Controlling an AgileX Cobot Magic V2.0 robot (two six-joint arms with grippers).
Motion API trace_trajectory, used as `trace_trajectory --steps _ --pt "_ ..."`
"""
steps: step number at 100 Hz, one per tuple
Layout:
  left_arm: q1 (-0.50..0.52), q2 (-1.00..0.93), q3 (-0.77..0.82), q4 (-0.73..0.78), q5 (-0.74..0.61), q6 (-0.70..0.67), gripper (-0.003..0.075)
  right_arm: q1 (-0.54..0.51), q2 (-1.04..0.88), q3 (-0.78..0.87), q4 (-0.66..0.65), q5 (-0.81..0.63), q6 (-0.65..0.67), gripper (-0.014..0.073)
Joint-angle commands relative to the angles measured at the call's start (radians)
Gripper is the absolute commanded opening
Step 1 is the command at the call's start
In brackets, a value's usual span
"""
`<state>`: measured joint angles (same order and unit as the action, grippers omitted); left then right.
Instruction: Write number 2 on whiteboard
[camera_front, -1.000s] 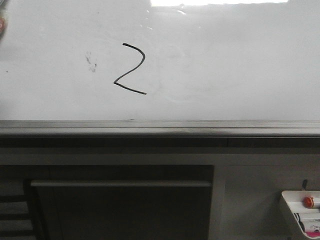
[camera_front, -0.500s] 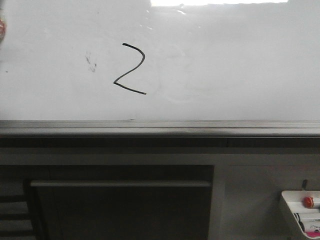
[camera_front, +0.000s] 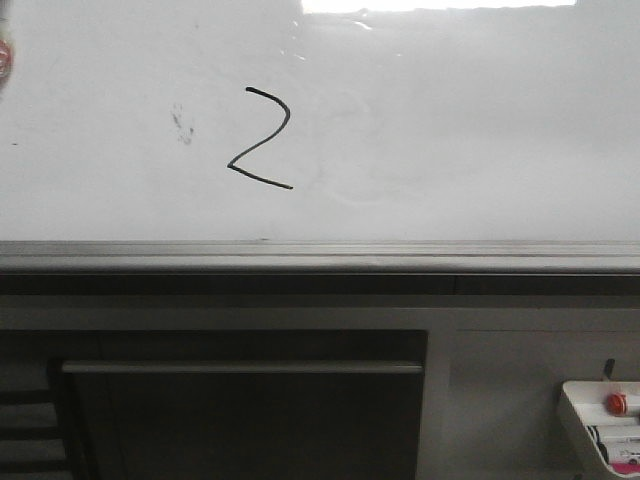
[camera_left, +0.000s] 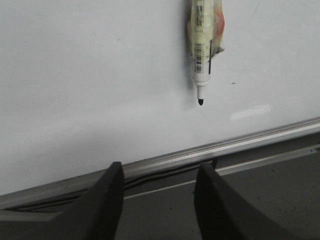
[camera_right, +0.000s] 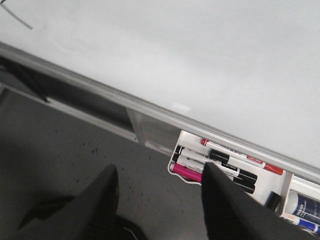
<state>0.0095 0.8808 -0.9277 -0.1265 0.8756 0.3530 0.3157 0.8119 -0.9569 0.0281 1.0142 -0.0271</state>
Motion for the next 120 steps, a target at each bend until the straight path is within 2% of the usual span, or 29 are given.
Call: trace_trajectory --steps 1,9,14,26,36,44,53,58,99,120 --pt "-0.008 -0.056 -0.001 -0.022 -0.102 -0.027 0.0307 -0.005 -0.094 0.089 -0.028 -0.211 0.085 0.033" --pt "-0.008 -0.109 0.056 -0.05 -0.163 -0.027 0.0301 -0.005 -0.171 0.189 -0.028 -0.331 0.087 0.0328" --pt "-0.008 -0.142 0.103 -0.061 -0.215 -0.027 0.0288 -0.005 -0.22 0.237 -0.028 -0.387 0.087 0.0295" --pt "-0.008 -0.22 0.227 -0.092 -0.363 -0.027 0.0197 -0.005 -0.332 0.315 -0.042 -0.464 0.081 0.0113" --pt "-0.008 -0.273 0.332 -0.16 -0.501 -0.027 0.0071 -0.005 -0.401 0.348 -0.073 -0.497 0.081 -0.0074" --pt "-0.008 -0.301 0.398 -0.244 -0.607 -0.03 -0.0017 -0.005 -0.433 0.364 -0.087 -0.523 0.081 -0.0072" --pt "-0.008 -0.303 0.454 -0.395 -0.637 -0.03 -0.0018 -0.005 -0.444 0.384 -0.009 -0.517 0.107 -0.0072" --pt "-0.008 -0.301 0.477 -0.428 -0.638 -0.03 -0.0018 -0.005 -0.444 0.394 0.01 -0.512 0.107 -0.0072" --pt "-0.025 -0.301 0.587 -0.426 -0.641 -0.03 -0.0018 -0.005 -0.444 0.398 0.01 -0.512 0.107 -0.0072" --pt "-0.044 -0.517 0.706 -0.403 -0.701 -0.028 -0.0018 -0.005 -0.444 0.398 0.01 -0.512 0.107 -0.0072"
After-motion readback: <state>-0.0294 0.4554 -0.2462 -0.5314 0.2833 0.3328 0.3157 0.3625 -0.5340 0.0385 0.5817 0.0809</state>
